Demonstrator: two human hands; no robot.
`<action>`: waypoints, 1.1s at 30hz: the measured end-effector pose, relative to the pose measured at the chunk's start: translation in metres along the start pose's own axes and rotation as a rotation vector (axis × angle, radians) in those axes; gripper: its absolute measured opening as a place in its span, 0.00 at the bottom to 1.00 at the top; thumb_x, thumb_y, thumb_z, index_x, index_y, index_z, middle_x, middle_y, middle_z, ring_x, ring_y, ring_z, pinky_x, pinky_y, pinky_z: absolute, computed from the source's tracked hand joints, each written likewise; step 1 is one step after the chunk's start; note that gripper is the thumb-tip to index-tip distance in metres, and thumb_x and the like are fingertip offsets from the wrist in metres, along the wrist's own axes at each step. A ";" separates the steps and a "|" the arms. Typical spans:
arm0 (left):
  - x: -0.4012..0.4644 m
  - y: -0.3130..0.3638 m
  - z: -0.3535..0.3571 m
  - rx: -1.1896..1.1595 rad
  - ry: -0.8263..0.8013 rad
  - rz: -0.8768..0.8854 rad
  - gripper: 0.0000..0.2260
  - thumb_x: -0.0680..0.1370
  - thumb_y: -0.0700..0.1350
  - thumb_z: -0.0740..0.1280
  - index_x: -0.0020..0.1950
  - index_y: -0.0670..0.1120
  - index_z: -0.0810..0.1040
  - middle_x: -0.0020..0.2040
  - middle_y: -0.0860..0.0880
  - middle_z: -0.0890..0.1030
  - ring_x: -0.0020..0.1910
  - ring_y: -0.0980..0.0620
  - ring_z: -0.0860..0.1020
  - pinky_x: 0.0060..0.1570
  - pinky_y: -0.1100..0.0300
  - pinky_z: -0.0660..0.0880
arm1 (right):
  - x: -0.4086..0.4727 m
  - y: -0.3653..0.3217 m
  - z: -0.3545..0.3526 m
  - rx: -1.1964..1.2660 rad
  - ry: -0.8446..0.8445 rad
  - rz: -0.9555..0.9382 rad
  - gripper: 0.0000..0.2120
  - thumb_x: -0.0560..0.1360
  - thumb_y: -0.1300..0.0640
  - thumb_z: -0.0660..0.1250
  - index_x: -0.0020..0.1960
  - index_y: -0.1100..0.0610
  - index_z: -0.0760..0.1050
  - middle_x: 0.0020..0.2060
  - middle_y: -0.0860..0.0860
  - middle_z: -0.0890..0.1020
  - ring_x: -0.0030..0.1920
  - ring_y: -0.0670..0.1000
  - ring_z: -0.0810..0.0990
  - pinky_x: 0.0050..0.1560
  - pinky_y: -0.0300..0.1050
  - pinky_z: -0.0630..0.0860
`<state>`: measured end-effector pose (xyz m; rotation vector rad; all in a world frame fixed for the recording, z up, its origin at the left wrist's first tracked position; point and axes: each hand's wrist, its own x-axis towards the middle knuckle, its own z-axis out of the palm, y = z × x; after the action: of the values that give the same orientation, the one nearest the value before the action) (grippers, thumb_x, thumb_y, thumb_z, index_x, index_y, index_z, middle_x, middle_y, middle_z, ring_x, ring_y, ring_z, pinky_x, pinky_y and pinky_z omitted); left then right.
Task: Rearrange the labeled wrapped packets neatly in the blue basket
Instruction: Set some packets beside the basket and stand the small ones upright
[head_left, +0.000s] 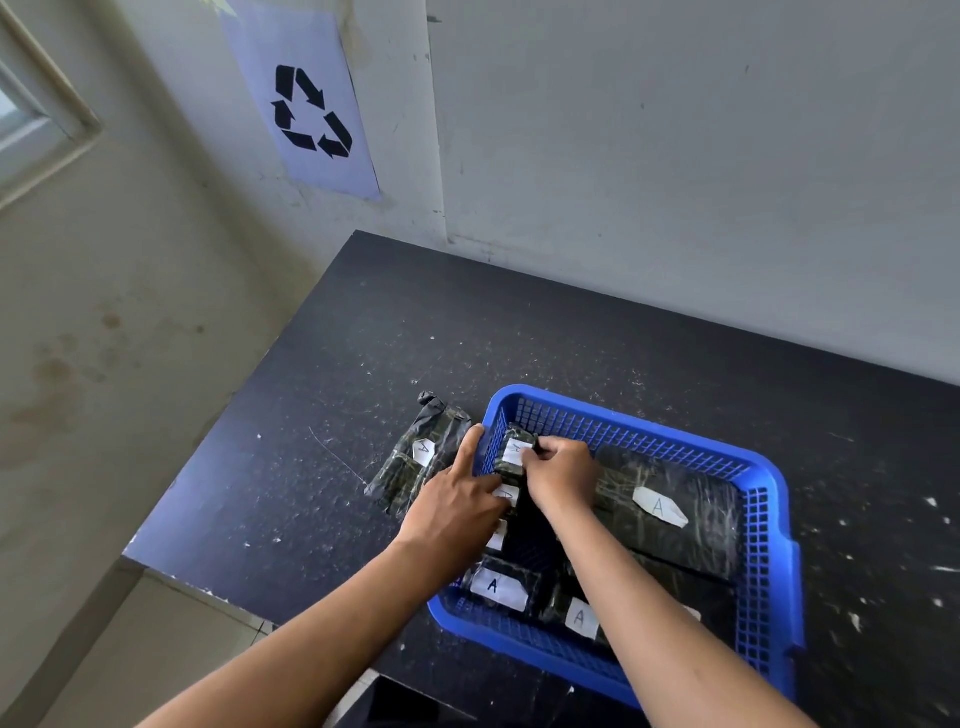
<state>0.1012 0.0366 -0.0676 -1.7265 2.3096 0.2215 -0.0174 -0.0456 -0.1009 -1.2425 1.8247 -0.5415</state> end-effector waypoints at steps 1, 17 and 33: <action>0.000 0.000 0.000 -0.022 -0.003 -0.006 0.07 0.80 0.45 0.65 0.55 0.51 0.81 0.58 0.56 0.80 0.76 0.33 0.36 0.65 0.49 0.73 | 0.001 -0.002 0.000 0.025 0.019 0.018 0.13 0.74 0.60 0.74 0.58 0.61 0.84 0.49 0.56 0.88 0.46 0.53 0.85 0.46 0.40 0.77; -0.004 0.002 -0.012 -0.017 -0.037 0.042 0.09 0.79 0.38 0.64 0.54 0.48 0.81 0.59 0.52 0.79 0.75 0.30 0.37 0.69 0.46 0.69 | -0.018 0.004 0.001 -0.030 0.043 -0.041 0.10 0.73 0.58 0.75 0.55 0.55 0.84 0.48 0.49 0.88 0.44 0.50 0.84 0.41 0.39 0.72; -0.011 -0.032 -0.012 -0.468 0.679 -0.260 0.09 0.75 0.45 0.69 0.54 0.50 0.82 0.55 0.50 0.81 0.60 0.45 0.74 0.57 0.46 0.74 | -0.029 -0.006 -0.025 -0.182 0.109 -0.272 0.11 0.76 0.60 0.68 0.58 0.55 0.81 0.52 0.50 0.85 0.44 0.50 0.81 0.42 0.44 0.77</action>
<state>0.1331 0.0345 -0.0521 -2.6522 2.5662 0.1470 -0.0304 -0.0239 -0.0713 -1.6272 1.8382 -0.6121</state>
